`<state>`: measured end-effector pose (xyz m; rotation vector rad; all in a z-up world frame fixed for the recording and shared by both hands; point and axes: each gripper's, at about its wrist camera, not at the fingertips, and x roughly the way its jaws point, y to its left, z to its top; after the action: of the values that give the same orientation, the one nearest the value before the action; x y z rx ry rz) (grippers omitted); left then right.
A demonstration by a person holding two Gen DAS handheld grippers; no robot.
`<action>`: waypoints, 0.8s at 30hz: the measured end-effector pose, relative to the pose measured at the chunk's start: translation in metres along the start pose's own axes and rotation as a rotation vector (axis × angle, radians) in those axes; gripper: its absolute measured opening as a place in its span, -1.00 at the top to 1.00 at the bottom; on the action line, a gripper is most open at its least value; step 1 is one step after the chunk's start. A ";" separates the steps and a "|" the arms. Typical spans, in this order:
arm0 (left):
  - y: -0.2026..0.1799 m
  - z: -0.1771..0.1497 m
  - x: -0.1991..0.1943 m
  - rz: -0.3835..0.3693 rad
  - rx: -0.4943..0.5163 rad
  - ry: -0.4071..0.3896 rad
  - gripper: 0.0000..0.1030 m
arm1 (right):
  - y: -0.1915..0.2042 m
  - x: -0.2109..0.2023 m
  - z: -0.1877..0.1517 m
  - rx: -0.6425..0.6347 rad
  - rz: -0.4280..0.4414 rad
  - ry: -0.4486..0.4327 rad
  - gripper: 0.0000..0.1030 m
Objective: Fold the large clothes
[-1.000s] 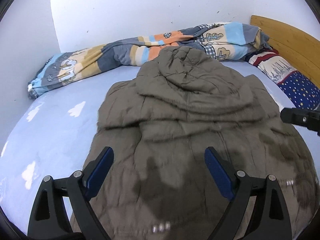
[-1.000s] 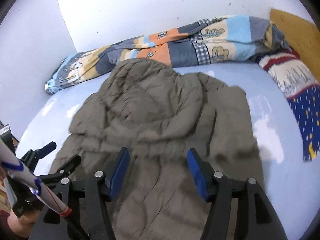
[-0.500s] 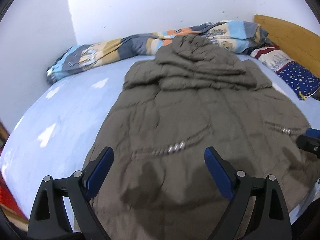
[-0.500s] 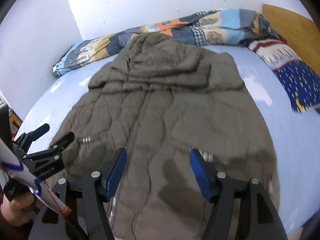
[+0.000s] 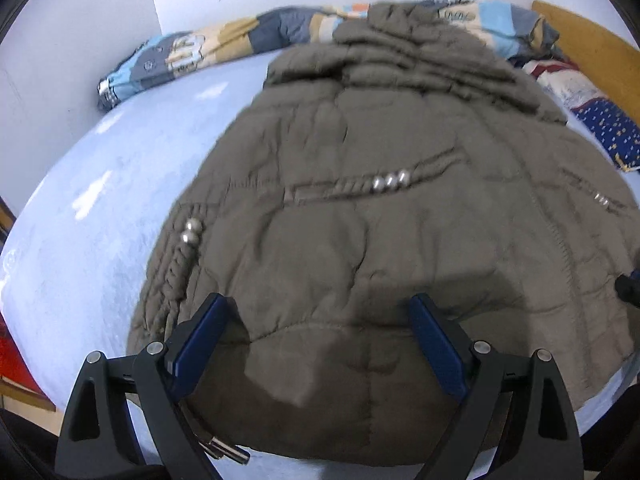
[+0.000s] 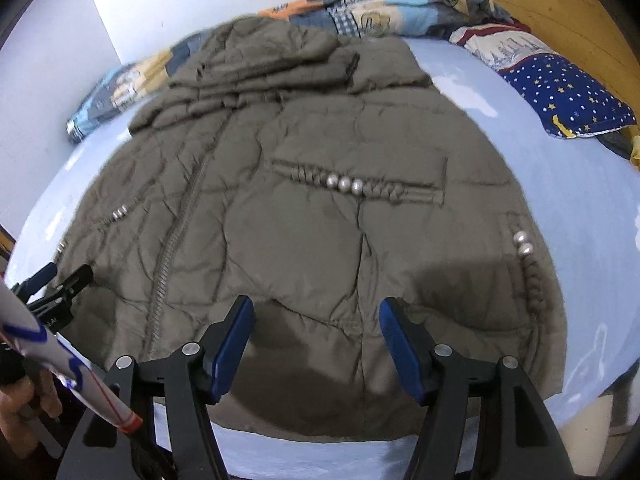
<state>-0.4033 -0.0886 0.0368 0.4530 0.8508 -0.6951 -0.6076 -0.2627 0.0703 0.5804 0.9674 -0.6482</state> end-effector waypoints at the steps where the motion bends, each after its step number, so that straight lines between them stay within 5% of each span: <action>1: 0.000 -0.001 0.000 0.002 0.003 -0.003 -0.78 | 0.000 0.002 -0.001 -0.002 -0.003 0.004 -0.42; 14: -0.004 -0.009 0.009 0.024 0.036 -0.036 -0.82 | 0.009 0.013 -0.002 -0.042 -0.035 0.033 -0.58; 24: -0.003 -0.008 0.009 0.023 0.011 -0.030 -0.83 | 0.007 0.009 -0.023 -0.089 0.000 -0.043 -0.64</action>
<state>-0.4054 -0.0887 0.0240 0.4605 0.8123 -0.6846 -0.6116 -0.2440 0.0534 0.4860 0.9507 -0.6124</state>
